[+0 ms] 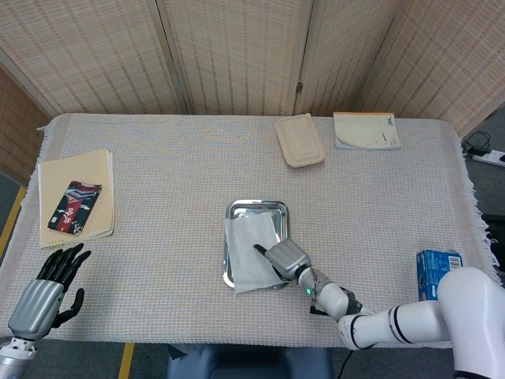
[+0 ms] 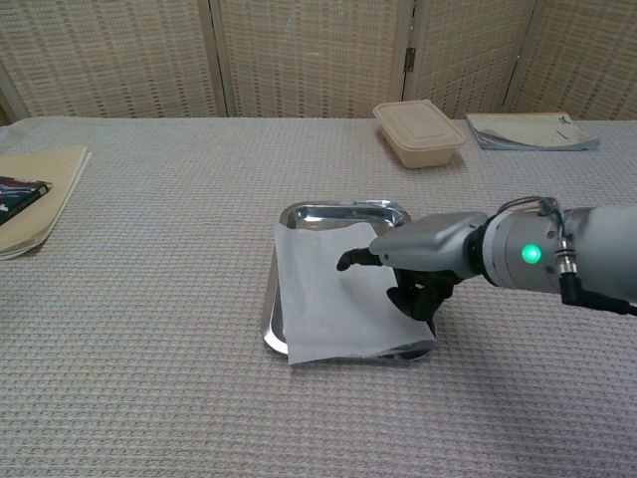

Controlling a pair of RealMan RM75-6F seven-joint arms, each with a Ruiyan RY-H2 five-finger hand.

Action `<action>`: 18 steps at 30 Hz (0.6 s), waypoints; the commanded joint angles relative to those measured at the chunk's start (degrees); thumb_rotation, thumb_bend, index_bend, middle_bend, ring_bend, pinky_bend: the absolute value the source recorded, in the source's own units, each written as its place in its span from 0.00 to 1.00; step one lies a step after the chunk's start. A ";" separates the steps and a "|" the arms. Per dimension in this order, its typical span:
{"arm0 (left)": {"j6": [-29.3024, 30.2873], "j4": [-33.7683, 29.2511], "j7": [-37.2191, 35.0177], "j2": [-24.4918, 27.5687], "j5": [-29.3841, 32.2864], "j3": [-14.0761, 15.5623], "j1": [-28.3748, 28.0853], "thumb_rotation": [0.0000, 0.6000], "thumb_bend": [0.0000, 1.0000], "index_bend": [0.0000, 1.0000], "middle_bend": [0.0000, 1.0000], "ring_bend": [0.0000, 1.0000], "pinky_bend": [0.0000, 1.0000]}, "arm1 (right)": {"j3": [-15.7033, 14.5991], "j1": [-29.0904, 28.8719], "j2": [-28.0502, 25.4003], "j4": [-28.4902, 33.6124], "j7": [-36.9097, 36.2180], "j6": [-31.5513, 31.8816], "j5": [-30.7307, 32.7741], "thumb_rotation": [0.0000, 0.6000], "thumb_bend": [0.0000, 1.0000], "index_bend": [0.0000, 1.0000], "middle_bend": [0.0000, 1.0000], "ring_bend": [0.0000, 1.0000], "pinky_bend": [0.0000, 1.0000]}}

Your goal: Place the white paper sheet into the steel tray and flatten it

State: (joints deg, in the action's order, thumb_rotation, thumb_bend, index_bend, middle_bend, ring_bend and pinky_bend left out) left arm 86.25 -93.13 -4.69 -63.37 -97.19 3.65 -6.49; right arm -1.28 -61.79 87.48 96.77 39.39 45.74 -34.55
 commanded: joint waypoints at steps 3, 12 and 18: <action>0.46 -0.12 -0.48 0.27 -0.26 0.08 0.16 1.00 0.67 0.00 0.00 0.00 0.00 | 0.71 -2.27 4.03 -3.71 -0.21 -1.72 2.81 1.00 0.87 0.00 0.97 0.98 0.97; 0.68 -0.11 -0.70 0.50 -0.58 0.24 0.26 1.00 0.67 0.00 0.00 0.00 0.00 | 0.05 -3.29 5.52 -5.54 -0.13 -0.48 4.34 1.00 0.87 0.00 0.97 0.99 0.97; 0.41 -0.20 -0.07 0.37 -0.64 0.37 0.26 1.00 0.67 0.00 0.00 0.00 0.00 | -0.75 -3.20 4.41 -4.46 0.82 2.30 5.96 1.00 0.87 0.00 0.97 0.99 0.97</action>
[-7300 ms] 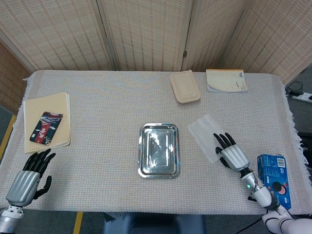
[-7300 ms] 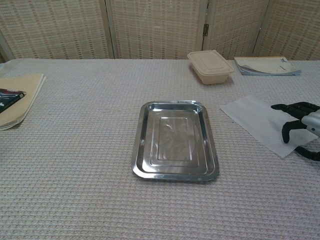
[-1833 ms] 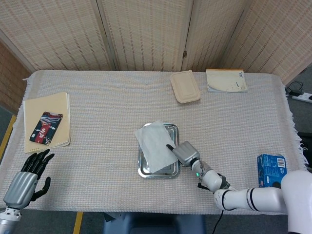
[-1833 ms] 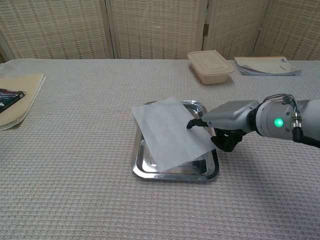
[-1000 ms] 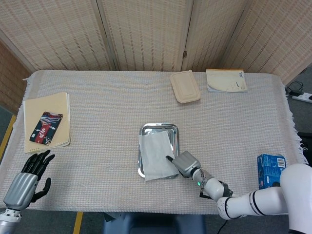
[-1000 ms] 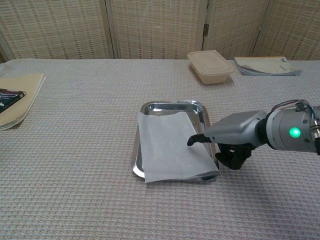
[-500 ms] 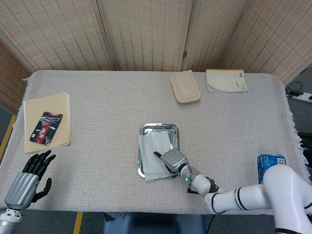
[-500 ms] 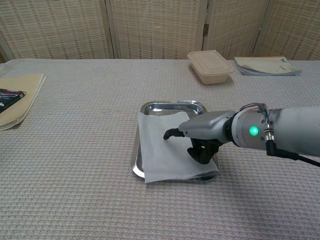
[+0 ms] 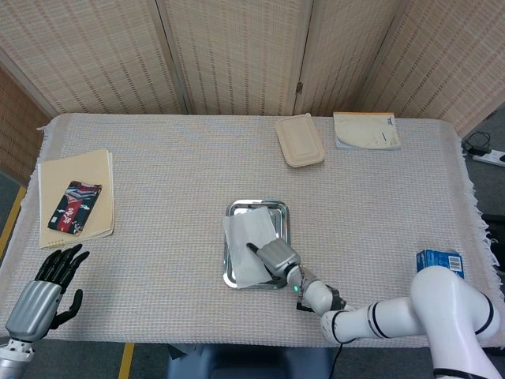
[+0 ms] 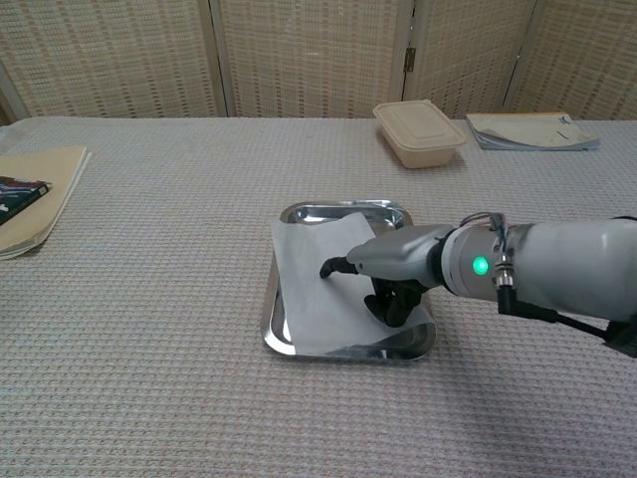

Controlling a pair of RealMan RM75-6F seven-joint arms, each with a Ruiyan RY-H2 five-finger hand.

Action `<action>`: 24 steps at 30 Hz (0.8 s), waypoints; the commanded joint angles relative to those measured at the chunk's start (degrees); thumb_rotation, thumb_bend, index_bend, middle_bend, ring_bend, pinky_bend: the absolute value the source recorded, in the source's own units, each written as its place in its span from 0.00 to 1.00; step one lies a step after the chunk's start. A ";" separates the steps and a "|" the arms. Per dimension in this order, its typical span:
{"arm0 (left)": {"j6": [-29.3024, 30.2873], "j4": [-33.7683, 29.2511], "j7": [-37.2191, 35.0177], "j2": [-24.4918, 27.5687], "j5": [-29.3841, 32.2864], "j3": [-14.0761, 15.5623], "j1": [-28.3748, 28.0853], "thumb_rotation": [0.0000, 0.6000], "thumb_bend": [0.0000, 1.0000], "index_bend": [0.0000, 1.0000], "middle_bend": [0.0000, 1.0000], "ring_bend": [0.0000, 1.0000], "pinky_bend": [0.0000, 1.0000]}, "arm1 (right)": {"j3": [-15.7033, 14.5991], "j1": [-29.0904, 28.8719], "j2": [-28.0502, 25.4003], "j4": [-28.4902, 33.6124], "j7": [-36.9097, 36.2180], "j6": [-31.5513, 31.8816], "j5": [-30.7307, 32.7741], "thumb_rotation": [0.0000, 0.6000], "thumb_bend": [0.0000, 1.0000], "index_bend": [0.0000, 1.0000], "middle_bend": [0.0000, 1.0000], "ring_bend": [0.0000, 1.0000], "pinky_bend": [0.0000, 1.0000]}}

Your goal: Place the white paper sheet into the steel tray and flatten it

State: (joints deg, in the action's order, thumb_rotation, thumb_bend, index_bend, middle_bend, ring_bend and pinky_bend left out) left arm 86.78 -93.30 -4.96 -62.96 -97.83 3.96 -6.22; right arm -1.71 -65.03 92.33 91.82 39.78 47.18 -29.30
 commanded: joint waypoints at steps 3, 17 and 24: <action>-0.21 -0.15 0.38 -0.03 0.04 0.09 0.02 1.00 0.67 0.00 0.00 0.00 0.00 | -0.80 -0.11 -0.91 1.32 1.49 2.14 2.29 1.00 0.87 0.00 0.97 1.00 0.97; 0.54 -0.58 0.66 0.46 -0.41 0.39 0.52 1.00 0.67 0.00 0.00 0.00 0.00 | -2.99 -2.66 -3.10 6.39 9.09 6.82 12.00 1.00 0.87 0.00 0.97 1.00 0.97; 0.91 -0.64 0.86 0.47 -0.50 0.37 0.76 1.00 0.67 0.00 0.00 0.00 0.00 | -2.09 -1.99 -3.70 7.15 7.61 6.75 10.12 1.00 0.87 0.00 0.97 1.00 0.97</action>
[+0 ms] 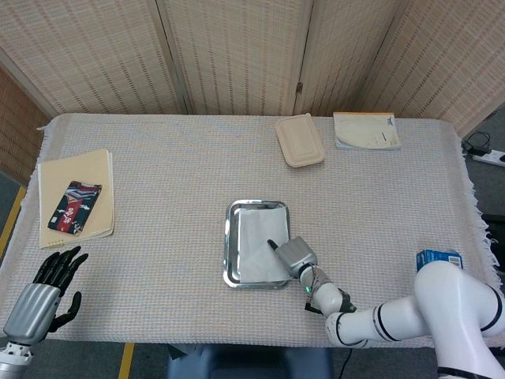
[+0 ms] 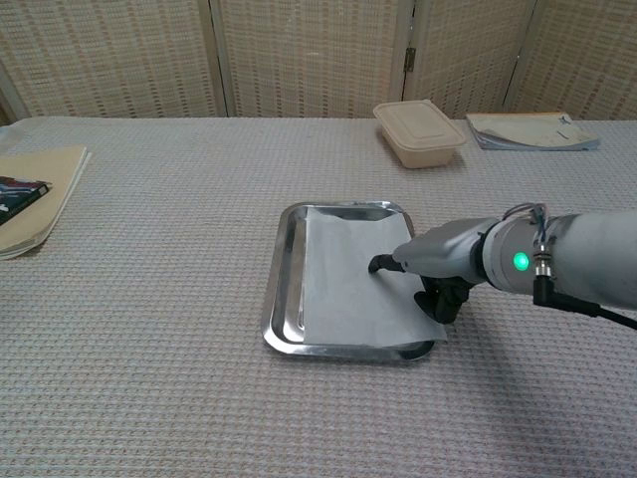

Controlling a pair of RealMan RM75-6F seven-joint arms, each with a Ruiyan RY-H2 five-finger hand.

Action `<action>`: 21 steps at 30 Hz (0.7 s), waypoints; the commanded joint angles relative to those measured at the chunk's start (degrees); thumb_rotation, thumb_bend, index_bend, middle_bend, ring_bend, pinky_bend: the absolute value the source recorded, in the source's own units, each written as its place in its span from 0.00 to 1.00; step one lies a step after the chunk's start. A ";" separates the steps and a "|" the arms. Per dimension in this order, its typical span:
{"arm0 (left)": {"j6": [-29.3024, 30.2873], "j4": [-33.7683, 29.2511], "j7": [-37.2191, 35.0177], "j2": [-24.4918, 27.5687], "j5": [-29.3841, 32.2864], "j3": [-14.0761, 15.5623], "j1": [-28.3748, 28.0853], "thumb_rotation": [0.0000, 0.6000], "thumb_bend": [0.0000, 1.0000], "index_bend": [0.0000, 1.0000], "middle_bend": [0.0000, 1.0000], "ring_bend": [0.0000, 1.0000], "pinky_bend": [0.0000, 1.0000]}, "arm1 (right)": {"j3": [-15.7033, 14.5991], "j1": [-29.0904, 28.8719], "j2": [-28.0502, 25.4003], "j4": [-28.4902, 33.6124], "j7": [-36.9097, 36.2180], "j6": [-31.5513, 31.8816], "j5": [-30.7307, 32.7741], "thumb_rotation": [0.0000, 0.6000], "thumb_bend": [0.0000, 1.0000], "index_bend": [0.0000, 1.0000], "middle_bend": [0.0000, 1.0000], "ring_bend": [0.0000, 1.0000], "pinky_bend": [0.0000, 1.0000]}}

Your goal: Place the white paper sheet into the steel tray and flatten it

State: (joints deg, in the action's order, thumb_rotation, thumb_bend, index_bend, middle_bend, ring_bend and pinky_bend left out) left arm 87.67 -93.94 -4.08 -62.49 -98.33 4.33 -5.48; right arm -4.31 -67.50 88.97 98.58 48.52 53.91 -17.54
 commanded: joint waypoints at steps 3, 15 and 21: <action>-0.05 0.10 -0.17 -0.01 -0.02 -0.01 -0.02 1.00 0.67 0.00 0.00 0.00 0.00 | 1.35 1.71 -0.64 0.54 -3.49 0.21 -5.53 1.00 0.87 0.00 0.97 1.00 0.97; 0.05 0.13 0.18 -0.18 -0.19 -0.07 0.04 1.00 0.67 0.00 0.00 0.00 0.00 | -2.00 6.95 -12.58 12.58 -9.44 -0.57 -18.72 1.00 0.87 0.00 0.97 1.00 0.97; -0.74 0.36 1.26 -0.67 0.33 -0.23 -0.14 1.00 0.67 0.00 0.00 0.00 0.00 | -7.26 9.73 -19.64 17.89 -10.42 -2.08 -24.70 1.00 0.87 0.00 0.97 1.00 0.97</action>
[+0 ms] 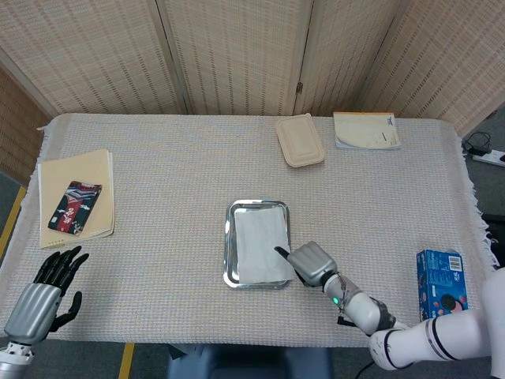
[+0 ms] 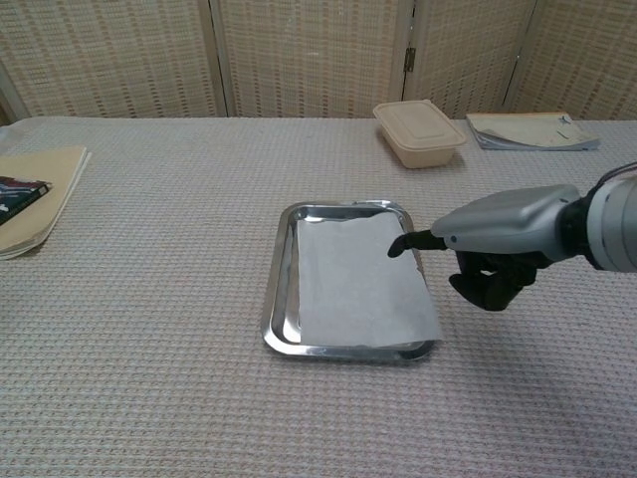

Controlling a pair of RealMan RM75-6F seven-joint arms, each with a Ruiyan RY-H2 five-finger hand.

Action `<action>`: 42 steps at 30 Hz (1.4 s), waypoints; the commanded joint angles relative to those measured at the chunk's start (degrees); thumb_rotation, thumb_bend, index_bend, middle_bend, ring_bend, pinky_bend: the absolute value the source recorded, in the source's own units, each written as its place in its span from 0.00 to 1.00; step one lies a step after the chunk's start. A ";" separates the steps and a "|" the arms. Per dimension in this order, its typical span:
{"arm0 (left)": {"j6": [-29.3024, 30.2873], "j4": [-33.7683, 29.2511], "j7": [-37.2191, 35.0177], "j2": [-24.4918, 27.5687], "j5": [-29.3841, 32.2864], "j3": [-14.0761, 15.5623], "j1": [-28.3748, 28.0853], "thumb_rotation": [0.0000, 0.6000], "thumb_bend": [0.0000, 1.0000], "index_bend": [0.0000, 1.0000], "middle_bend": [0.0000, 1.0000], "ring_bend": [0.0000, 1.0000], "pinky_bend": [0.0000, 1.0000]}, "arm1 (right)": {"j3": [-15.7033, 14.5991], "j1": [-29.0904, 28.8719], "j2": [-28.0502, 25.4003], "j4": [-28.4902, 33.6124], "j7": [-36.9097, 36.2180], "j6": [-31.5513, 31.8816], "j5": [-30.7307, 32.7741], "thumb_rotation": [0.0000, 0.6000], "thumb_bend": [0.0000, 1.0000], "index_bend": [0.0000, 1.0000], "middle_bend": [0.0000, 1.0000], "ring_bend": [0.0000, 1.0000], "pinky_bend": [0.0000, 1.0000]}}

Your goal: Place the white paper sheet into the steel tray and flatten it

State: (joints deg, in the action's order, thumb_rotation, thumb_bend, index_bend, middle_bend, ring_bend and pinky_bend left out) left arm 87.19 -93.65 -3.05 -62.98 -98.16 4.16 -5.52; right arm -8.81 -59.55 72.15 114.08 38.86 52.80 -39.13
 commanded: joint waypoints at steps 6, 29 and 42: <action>-0.72 0.09 0.92 -0.61 0.16 -0.08 -0.30 1.00 0.67 0.00 0.00 0.00 0.00 | -5.33 3.44 -2.90 0.60 -1.90 -3.88 -5.17 1.00 0.87 0.00 0.97 1.00 0.98; -0.57 -0.08 0.63 -0.43 -0.12 0.10 -0.28 1.00 0.67 0.00 0.00 0.00 0.00 | -3.90 5.76 0.61 -2.68 -5.51 -7.35 -10.72 1.00 0.88 0.00 0.97 0.99 0.98; -0.20 -0.20 -0.06 -0.09 -0.49 0.22 -0.22 1.00 0.67 0.00 0.00 0.00 0.00 | -2.51 3.75 5.24 -4.68 -3.24 -7.85 -6.91 1.00 0.87 0.00 0.97 0.99 0.98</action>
State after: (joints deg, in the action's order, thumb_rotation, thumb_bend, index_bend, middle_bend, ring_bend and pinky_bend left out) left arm 86.97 -93.85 -3.09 -63.07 -98.62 4.37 -5.75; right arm -11.38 -55.67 77.22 109.54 35.47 44.94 -46.19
